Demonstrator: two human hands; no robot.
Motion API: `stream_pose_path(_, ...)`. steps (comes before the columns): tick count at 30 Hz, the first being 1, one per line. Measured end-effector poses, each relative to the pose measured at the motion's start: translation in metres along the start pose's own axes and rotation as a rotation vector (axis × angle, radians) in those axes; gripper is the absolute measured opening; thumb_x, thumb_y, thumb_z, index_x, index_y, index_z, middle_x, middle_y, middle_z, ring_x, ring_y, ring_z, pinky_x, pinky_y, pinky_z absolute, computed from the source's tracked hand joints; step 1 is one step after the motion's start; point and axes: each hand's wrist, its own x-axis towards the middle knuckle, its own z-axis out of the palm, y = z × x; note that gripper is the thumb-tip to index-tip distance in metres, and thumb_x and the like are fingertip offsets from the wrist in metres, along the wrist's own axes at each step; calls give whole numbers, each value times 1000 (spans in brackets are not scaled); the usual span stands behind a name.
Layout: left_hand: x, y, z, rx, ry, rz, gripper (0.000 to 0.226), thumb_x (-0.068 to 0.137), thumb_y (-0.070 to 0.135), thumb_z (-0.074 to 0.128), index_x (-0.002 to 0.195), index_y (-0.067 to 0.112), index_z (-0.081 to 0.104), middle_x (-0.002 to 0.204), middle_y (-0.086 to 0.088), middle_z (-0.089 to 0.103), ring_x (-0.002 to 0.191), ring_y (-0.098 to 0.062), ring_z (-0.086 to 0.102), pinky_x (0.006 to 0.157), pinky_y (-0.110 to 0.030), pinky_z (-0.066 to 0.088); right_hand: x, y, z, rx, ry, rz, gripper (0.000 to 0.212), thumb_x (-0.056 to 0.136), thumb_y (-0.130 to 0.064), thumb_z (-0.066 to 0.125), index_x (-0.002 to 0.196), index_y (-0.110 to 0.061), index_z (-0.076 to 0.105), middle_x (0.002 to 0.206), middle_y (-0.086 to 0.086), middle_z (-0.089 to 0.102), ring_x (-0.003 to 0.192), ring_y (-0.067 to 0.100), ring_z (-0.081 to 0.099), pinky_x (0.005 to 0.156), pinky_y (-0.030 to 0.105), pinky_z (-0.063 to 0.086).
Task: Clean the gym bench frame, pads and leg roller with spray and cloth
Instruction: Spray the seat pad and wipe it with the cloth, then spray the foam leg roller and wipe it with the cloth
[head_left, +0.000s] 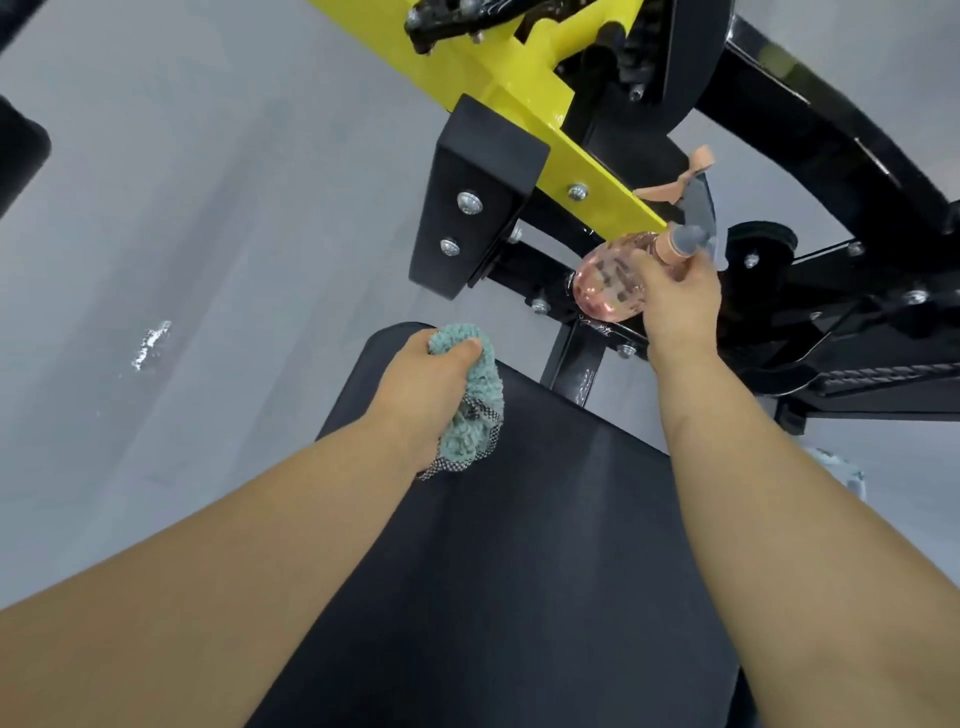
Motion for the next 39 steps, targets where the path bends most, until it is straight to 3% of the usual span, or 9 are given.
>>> stream_pose_path(5, 8, 5, -10, -42, 43, -44, 9, 89, 28, 61, 90, 21, 57, 101, -10, 66, 87, -28, 66, 79, -45, 56, -8, -8, 2, -183, -5, -222, 38, 71, -26, 81, 82, -28, 45, 81, -13, 48, 77, 4, 51, 73, 17, 46)
stream_pose_path(11, 0, 13, -38, -202, 18, -75, 22, 88, 24, 62, 106, 12, 57, 95, -11, 67, 83, -28, 67, 77, -44, 56, -64, -29, 8, -66, -115, -338, 34, 73, -10, 75, 83, 12, 50, 65, 2, 47, 64, 9, 48, 70, 25, 48)
stream_pose_path(15, -17, 18, -74, -289, -11, -50, 7, 90, 19, 60, 89, 13, 59, 82, -10, 68, 73, -24, 68, 71, -39, 57, -129, -52, 30, 105, -146, -247, 31, 74, -5, 64, 61, -14, 37, 55, -9, 39, 55, 5, 38, 59, 17, 41)
stream_pose_path(19, -42, 19, -138, -363, 75, -5, 5, 90, 15, 59, 85, 14, 57, 78, -12, 66, 70, -25, 66, 72, -40, 57, -202, -71, 75, 243, -336, -173, 26, 71, -7, 60, 64, -20, 39, 60, -9, 34, 59, 8, 34, 63, 19, 38)
stream_pose_path(23, -69, 5, -231, -401, 237, 42, 9, 89, 12, 59, 84, 19, 57, 78, -7, 64, 70, -23, 63, 69, -35, 55, -278, -81, 135, 258, -566, -77, 51, 77, 0, 65, 118, -30, 55, 75, -4, 42, 67, 8, 41, 72, 21, 45)
stream_pose_path(26, -96, -9, -309, -372, 364, 54, 8, 88, 18, 62, 83, 21, 57, 83, -6, 65, 76, -23, 64, 77, -38, 54, -334, -94, 184, 149, -823, -83, 21, 76, -13, 72, 94, -14, 62, 72, -7, 49, 69, 8, 47, 69, 22, 44)
stream_pose_path(31, -139, -32, -417, -113, 594, 163, 7, 89, 28, 58, 95, 31, 58, 100, -1, 63, 87, -20, 61, 78, -36, 51, -411, -120, 256, -51, -1137, -195, 47, 80, -39, 64, 124, -28, 51, 98, -15, 53, 84, -3, 54, 79, 22, 48)
stream_pose_path(34, -161, -49, -470, 190, 779, 243, 31, 90, 24, 54, 121, 25, 52, 129, -2, 47, 106, -22, 55, 87, -31, 44, -449, -131, 286, -99, -1255, -178, 37, 89, -19, 63, 124, -20, 53, 91, -5, 58, 74, -1, 54, 67, 18, 48)
stream_pose_path(39, -170, -78, -520, 690, 581, 58, 74, 90, 27, 50, 150, 22, 8, 158, 8, -4, 124, -25, 47, 80, -31, 41, -494, -142, 319, -259, -1317, -160, 39, 89, -26, 62, 126, -21, 51, 111, -11, 60, 78, 9, 66, 71, 23, 52)
